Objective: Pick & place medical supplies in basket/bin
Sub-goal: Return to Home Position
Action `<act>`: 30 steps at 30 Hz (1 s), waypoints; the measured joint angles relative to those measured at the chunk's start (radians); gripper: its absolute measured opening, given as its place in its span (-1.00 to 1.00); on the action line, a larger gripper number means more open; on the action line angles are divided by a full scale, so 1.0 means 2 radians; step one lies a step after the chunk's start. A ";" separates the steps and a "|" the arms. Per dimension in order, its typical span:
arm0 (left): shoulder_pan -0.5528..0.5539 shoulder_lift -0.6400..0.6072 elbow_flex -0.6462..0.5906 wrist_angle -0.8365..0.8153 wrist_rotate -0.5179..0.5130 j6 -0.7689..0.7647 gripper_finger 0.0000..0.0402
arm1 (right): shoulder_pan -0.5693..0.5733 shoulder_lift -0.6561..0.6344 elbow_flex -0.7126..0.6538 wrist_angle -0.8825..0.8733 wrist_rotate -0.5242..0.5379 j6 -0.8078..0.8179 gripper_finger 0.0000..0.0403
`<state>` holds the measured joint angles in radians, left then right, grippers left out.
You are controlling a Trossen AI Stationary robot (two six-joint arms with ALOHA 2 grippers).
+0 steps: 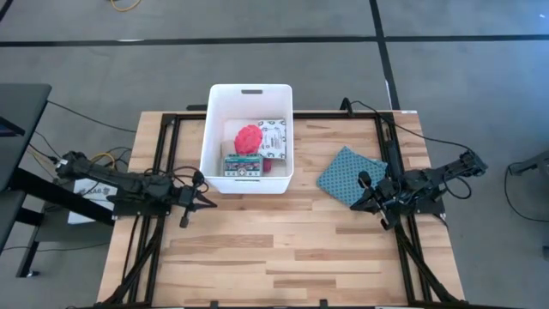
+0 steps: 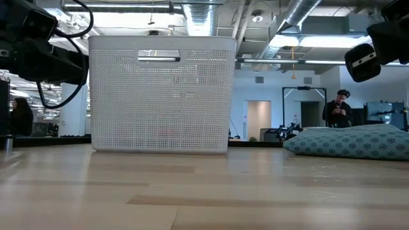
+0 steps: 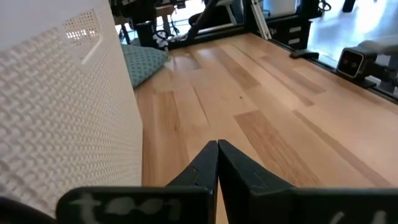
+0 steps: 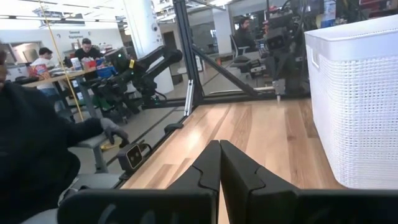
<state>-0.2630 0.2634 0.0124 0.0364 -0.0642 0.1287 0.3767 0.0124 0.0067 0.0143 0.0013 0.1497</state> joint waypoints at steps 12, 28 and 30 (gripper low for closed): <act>0.000 -0.001 0.000 -0.002 -0.001 0.006 -1.00 | 0.000 0.000 0.000 0.000 0.000 0.000 -1.00; 0.000 -0.001 0.000 -0.004 -0.001 0.004 -1.00 | 0.000 0.000 -0.001 -0.001 0.000 0.000 -1.00; 0.000 -0.001 0.000 -0.004 -0.001 0.004 -1.00 | 0.000 0.000 -0.001 -0.001 0.000 0.000 -1.00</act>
<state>-0.2630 0.2617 0.0124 0.0288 -0.0662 0.1369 0.3767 0.0124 0.0055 0.0132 0.0010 0.1501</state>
